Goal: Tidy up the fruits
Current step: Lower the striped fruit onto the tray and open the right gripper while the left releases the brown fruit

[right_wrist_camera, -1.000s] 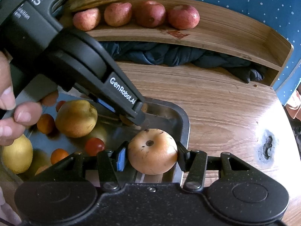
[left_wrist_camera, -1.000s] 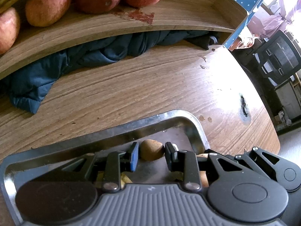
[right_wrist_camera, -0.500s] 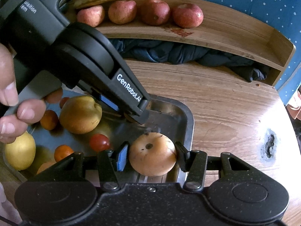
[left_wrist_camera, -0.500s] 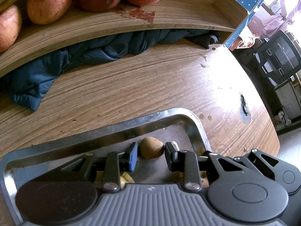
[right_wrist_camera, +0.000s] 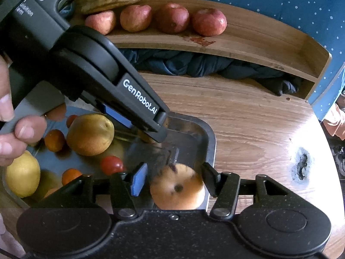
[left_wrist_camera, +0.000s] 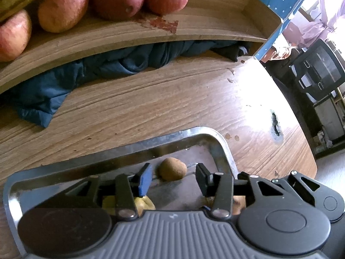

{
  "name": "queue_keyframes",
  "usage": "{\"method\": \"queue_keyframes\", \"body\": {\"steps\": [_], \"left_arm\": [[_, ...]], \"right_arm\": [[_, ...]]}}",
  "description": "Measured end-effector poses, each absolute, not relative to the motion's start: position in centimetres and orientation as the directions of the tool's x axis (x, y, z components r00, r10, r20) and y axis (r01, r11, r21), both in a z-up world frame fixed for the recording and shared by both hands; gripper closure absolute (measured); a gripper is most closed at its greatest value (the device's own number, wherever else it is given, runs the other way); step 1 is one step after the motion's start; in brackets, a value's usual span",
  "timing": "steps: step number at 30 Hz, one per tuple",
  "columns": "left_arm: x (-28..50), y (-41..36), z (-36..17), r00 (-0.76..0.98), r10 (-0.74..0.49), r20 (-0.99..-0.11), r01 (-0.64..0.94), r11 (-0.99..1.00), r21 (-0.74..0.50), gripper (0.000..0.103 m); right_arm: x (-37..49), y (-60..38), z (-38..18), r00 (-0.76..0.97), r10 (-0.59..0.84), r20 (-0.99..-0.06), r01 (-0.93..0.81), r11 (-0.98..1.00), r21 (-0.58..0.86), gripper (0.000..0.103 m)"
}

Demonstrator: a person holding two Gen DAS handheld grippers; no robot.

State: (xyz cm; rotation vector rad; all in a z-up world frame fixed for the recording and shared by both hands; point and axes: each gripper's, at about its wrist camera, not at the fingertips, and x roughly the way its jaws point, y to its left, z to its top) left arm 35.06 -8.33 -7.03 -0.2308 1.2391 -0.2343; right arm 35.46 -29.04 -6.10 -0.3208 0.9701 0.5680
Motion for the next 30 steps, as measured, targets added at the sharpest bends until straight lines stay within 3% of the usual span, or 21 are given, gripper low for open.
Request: {"method": "queue_keyframes", "body": {"steps": [18,30], "left_arm": [[33.5,-6.0,-5.8,0.362,-0.290,-0.886,0.018,0.952,-0.304,0.037],[32.0,-4.2,-5.1,0.405,-0.269,-0.874,-0.007,0.955,-0.297,0.018]], "right_arm": [[34.4,-28.7,-5.3,0.457,0.298,-0.838,-0.555,0.832,-0.008,0.028],[33.6,-28.7,-4.6,0.471,0.283,-0.835,-0.509,0.861,0.004,0.015]]}}
